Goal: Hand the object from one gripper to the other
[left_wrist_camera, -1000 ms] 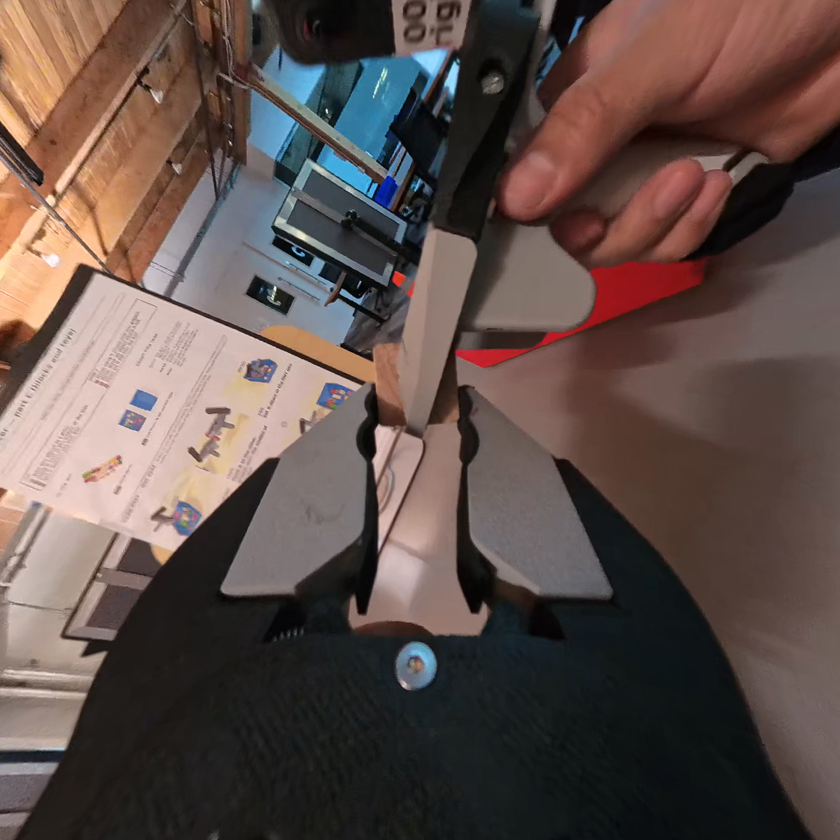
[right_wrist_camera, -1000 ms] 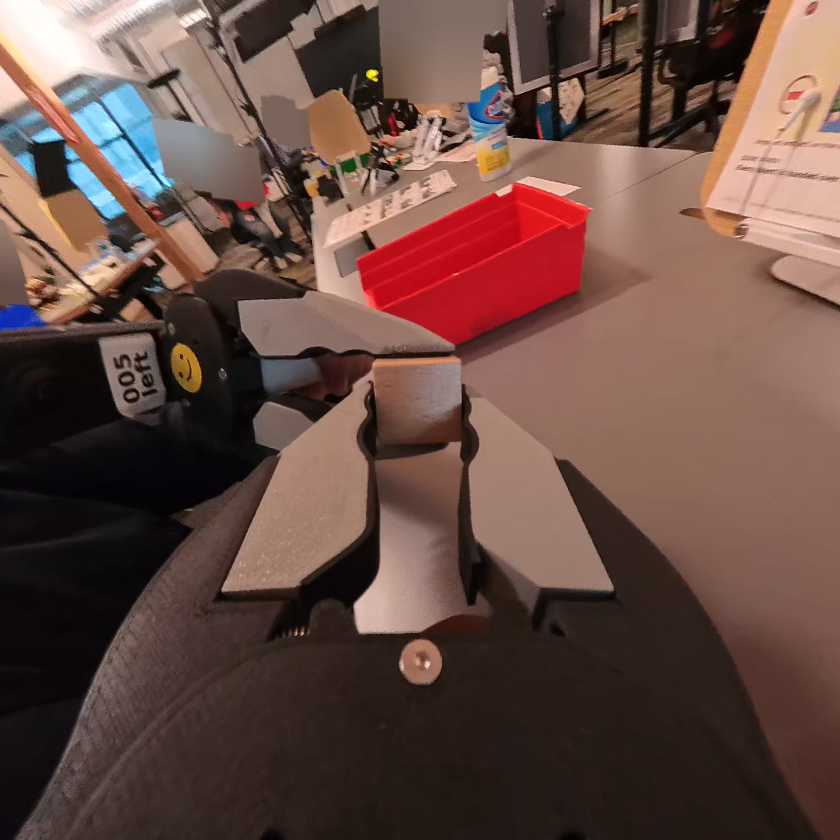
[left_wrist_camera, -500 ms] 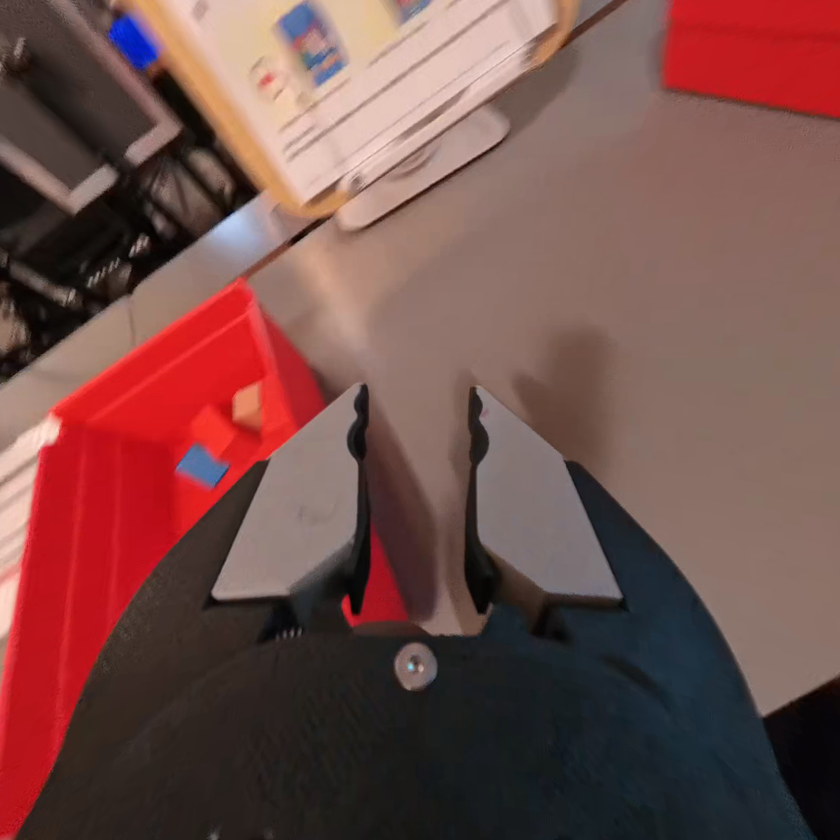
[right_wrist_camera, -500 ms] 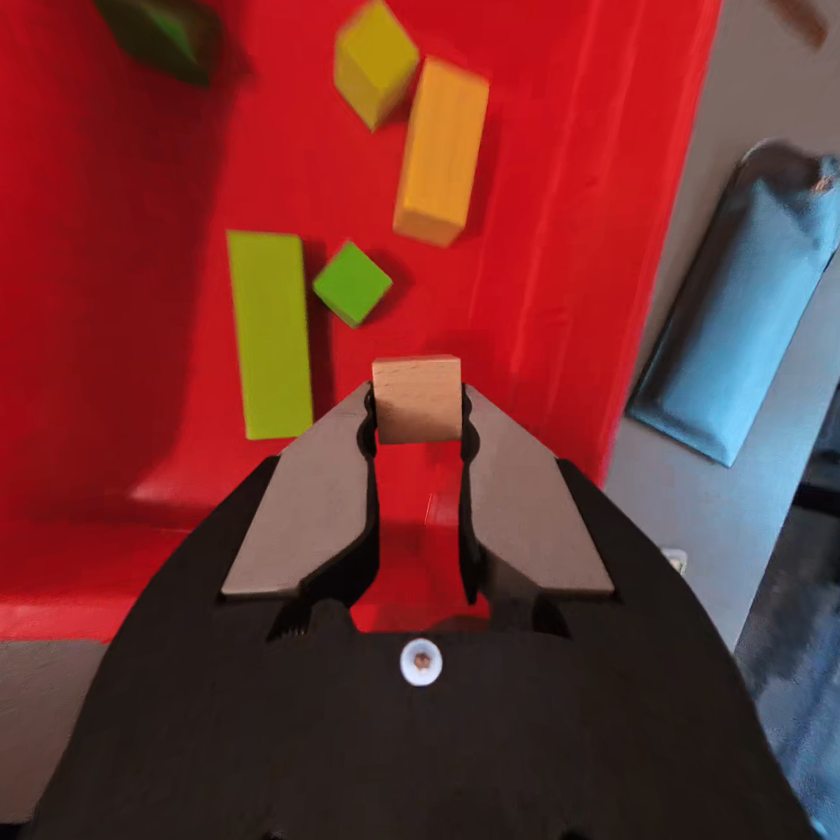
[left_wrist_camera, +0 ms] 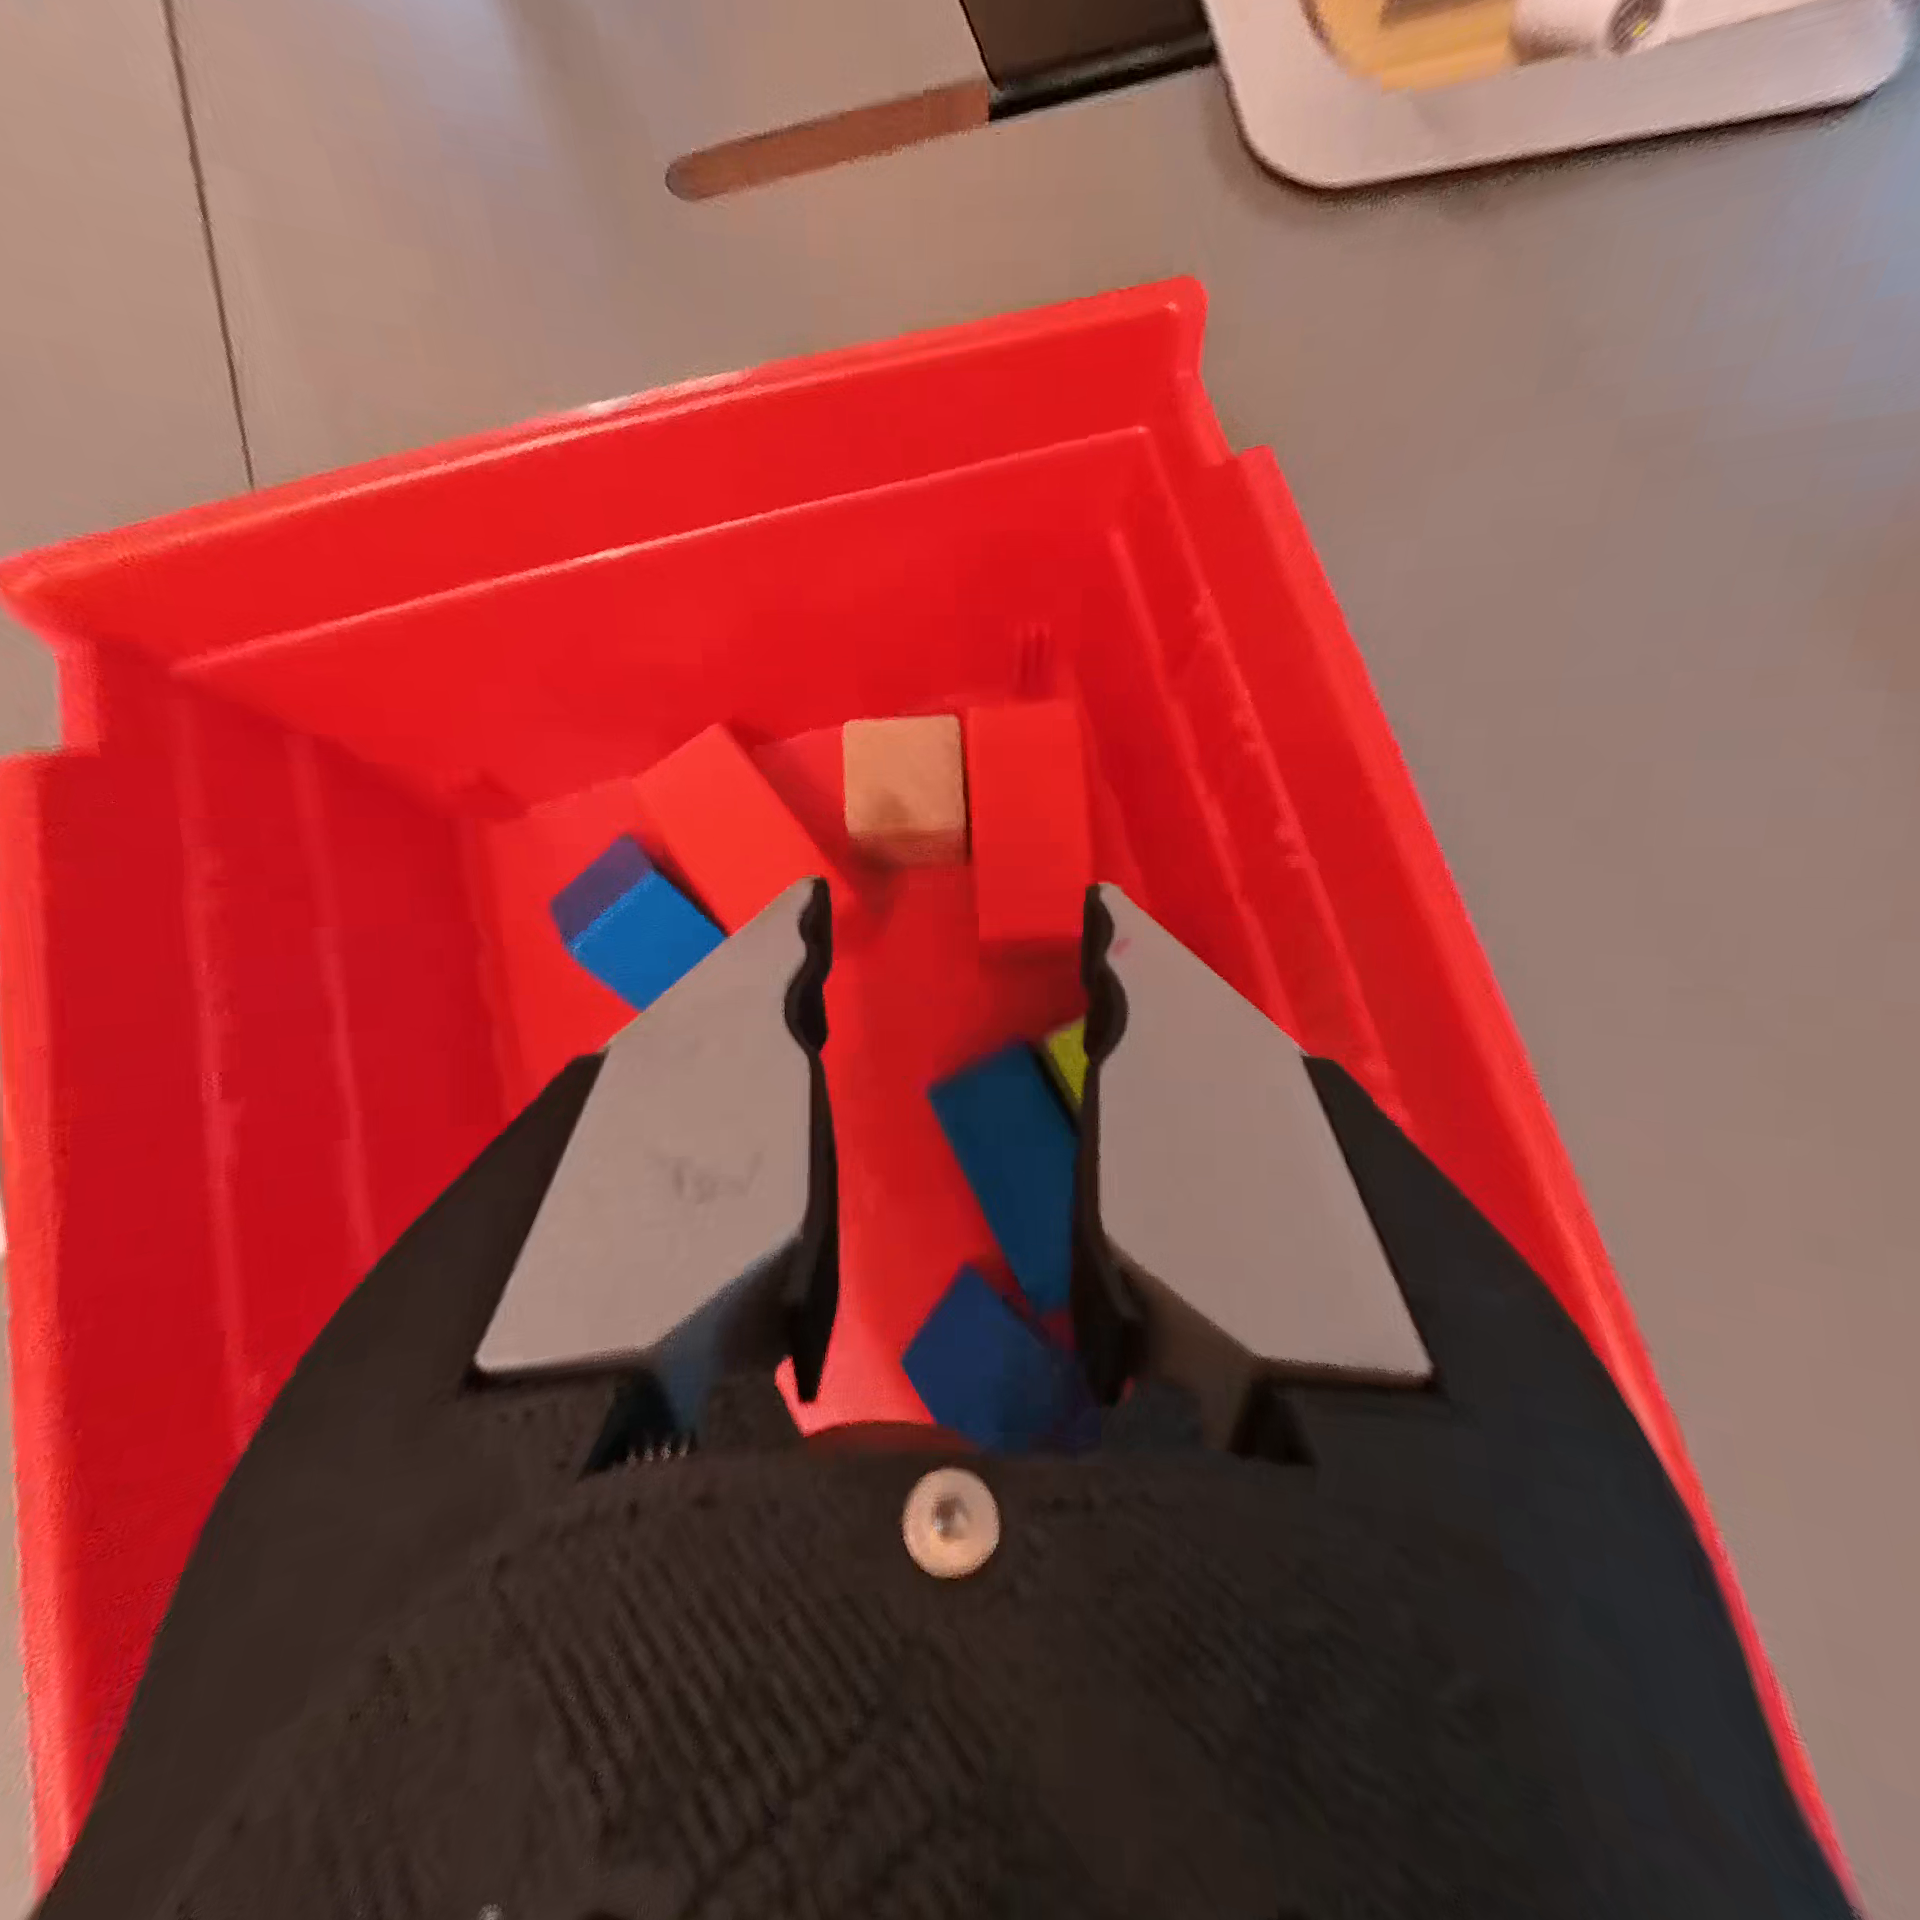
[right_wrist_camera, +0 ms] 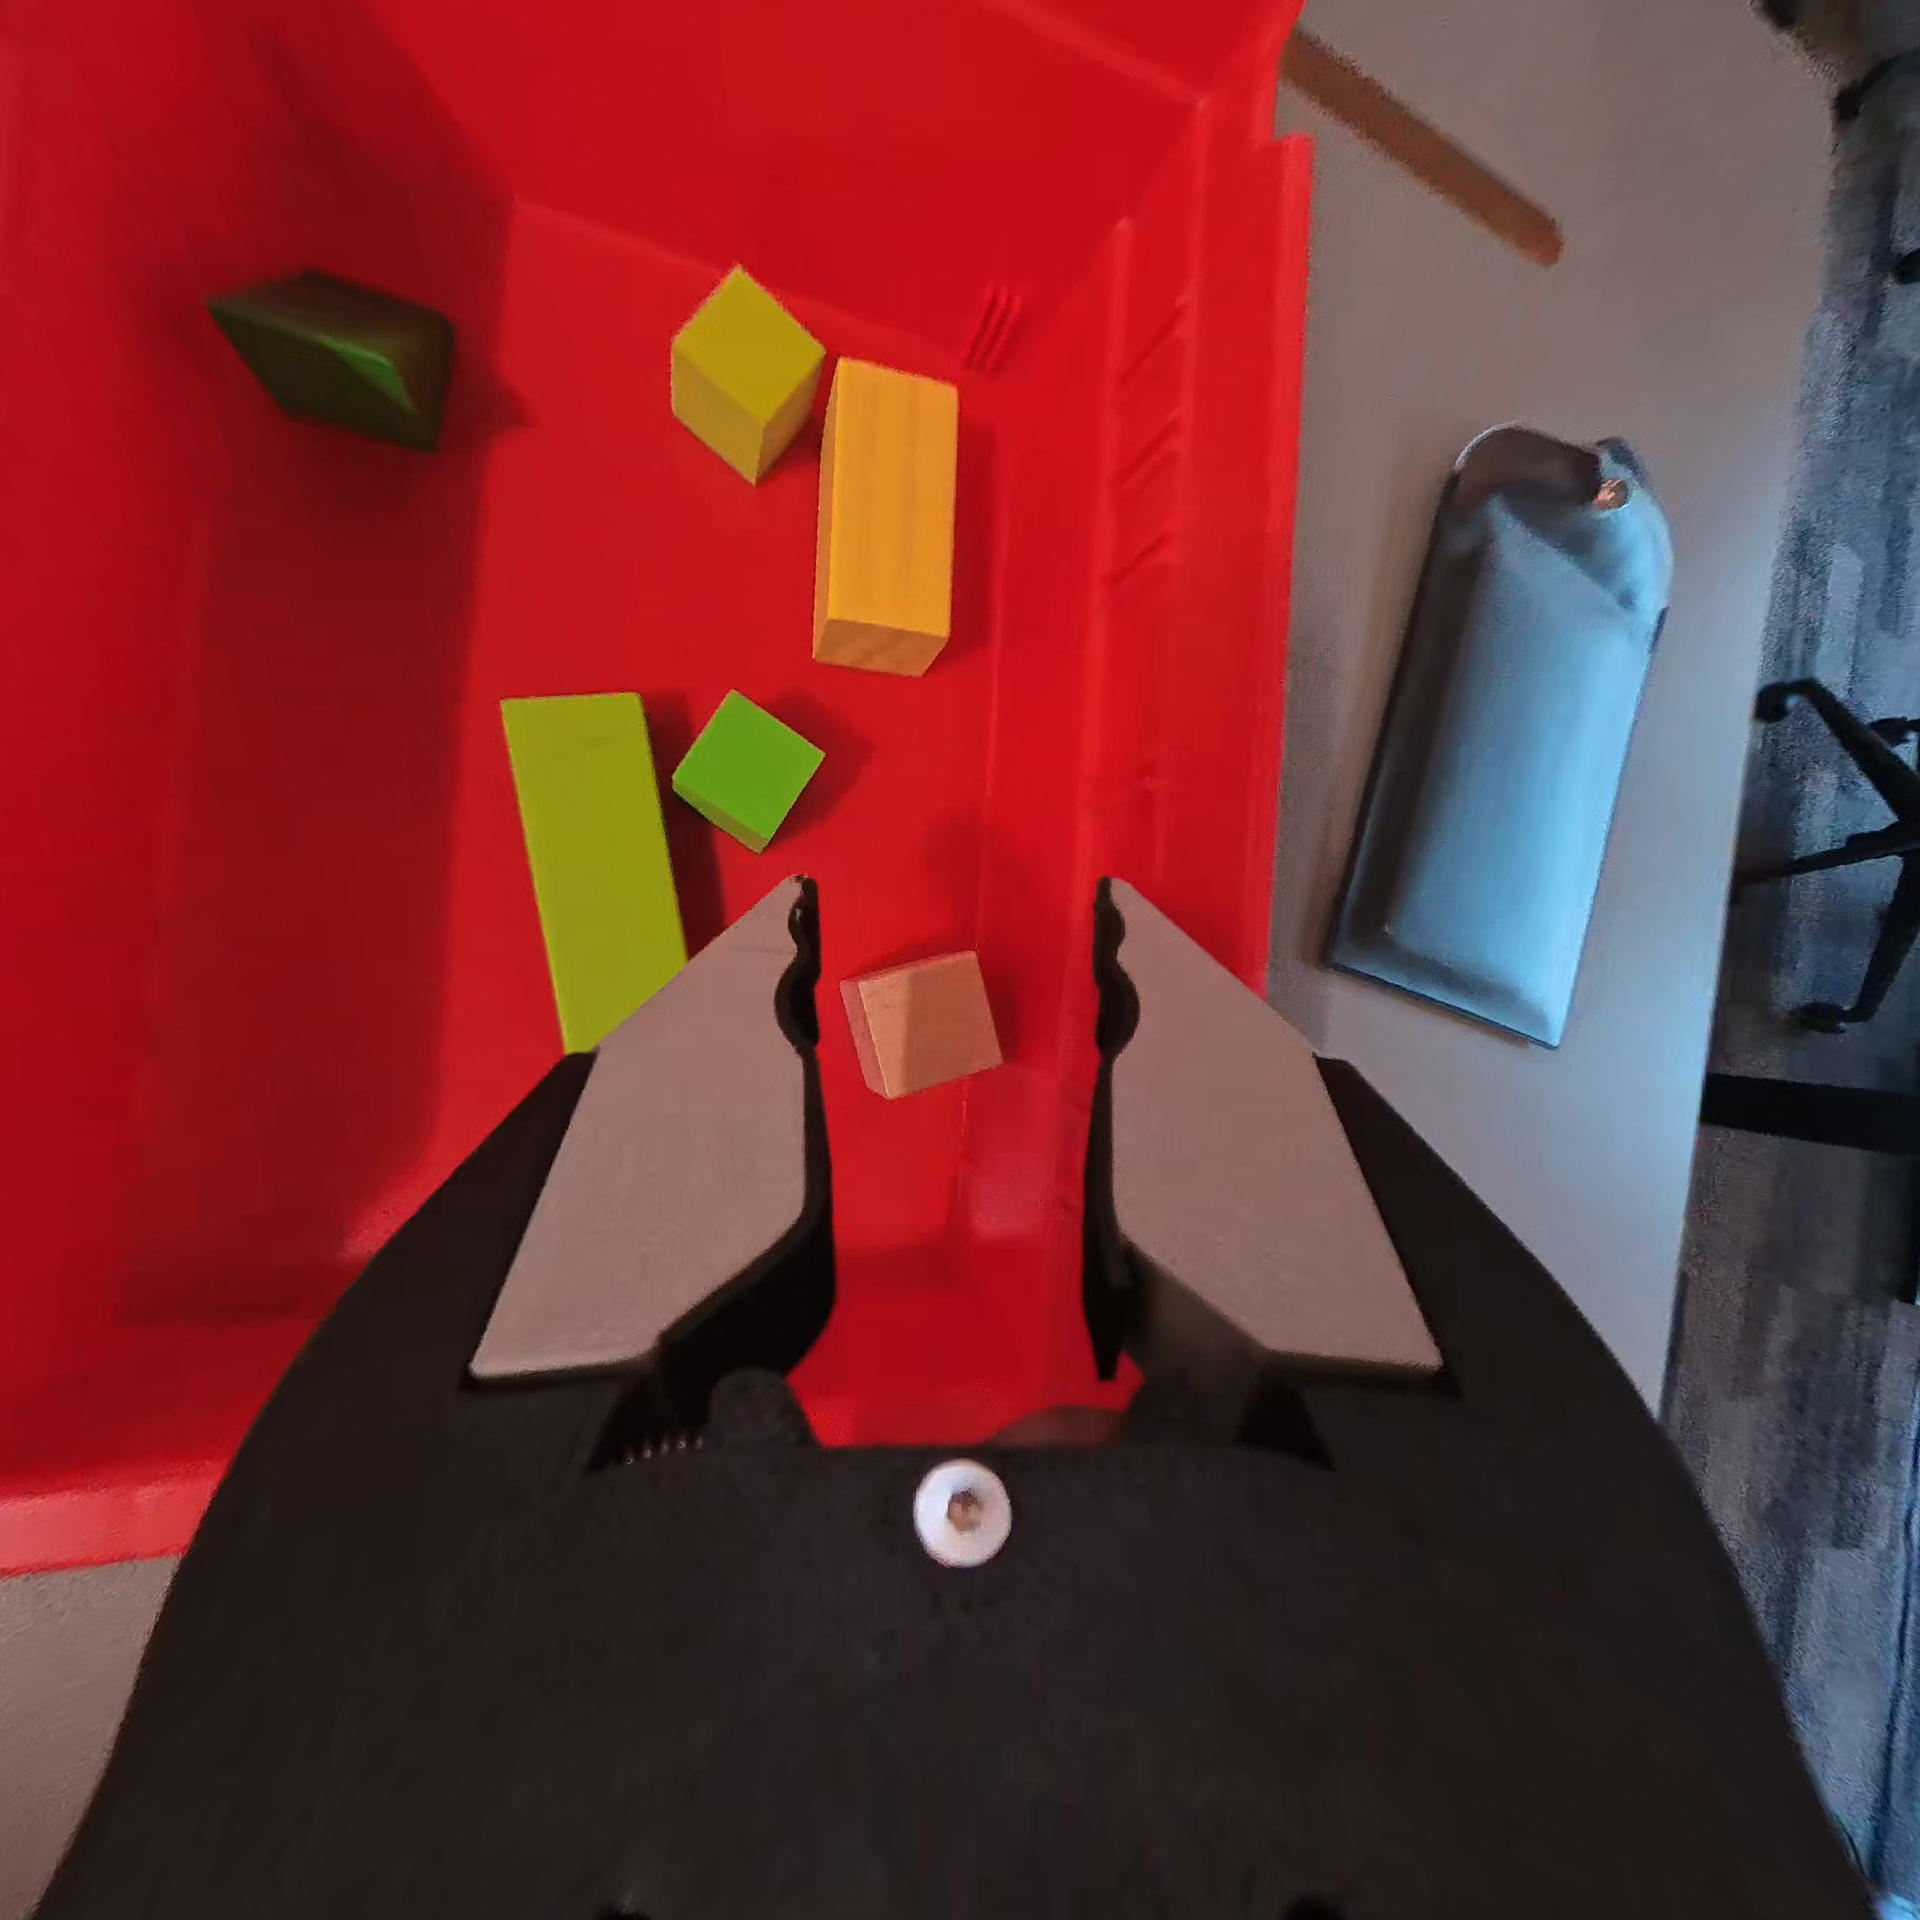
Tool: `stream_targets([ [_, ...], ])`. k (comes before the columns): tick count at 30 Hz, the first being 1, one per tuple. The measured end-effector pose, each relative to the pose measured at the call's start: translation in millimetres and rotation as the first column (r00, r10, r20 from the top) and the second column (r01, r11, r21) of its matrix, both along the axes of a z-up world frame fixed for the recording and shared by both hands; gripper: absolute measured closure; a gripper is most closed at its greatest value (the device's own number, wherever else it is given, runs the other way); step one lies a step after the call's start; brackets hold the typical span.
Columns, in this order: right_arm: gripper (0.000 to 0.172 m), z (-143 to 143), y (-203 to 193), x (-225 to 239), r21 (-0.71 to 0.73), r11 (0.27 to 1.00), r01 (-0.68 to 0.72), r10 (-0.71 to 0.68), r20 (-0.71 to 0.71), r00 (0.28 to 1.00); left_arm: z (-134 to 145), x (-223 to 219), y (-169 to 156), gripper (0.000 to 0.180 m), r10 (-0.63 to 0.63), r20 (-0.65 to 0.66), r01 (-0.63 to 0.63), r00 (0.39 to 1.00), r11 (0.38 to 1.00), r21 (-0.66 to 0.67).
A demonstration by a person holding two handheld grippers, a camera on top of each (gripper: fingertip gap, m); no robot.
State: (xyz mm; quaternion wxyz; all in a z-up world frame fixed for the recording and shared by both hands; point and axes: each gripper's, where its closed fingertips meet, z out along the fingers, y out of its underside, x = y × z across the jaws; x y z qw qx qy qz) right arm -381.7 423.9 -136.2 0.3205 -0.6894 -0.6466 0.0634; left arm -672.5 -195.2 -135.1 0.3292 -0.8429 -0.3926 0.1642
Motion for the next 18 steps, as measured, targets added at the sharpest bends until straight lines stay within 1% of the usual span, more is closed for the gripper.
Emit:
stream_targets([
  [3,0.122,18,-10,2,0.003,1.0,-0.024,0.025,-0.047,0.999,-19,-32,1,0.139,0.009,-0.003,-0.009,1.0,0.995,-0.103],
  [5,0.122,25,-17,5,0.019,0.999,-0.041,0.042,-0.054,0.998,-33,-44,3,0.14,0.011,0.059,-0.004,0.998,0.993,-0.116],
  [6,0.122,28,-20,6,0.025,0.998,-0.051,0.052,-0.056,0.997,-39,-46,6,0.14,0.005,0.095,0.004,0.995,0.995,-0.101],
  [7,0.122,31,-23,7,0.029,0.998,-0.059,0.06,-0.06,0.996,-38,-47,11,0.142,-0.004,0.122,0.011,0.993,0.998,-0.054],
  [8,0.121,33,-26,9,0.029,0.997,-0.066,0.068,-0.066,0.996,-41,-46,12,0.144,-0.002,0.157,0.01,0.988,0.999,-0.049],
  [13,0.121,42,-39,11,0.007,0.995,-0.1,0.101,-0.107,0.989,-42,-36,13,0.149,-0.049,0.209,0.06,0.977,0.997,-0.051],
  [15,0.12,43,-44,11,0.003,0.993,-0.115,0.114,-0.113,0.987,-43,-34,15,0.148,-0.067,0.232,0.08,0.97,0.996,-0.049],
  [18,0.119,39,-54,11,-0.005,0.989,-0.146,0.145,-0.107,0.984,-47,-32,16,0.14,-0.086,0.275,0.108,0.958,0.992,-0.068],
])
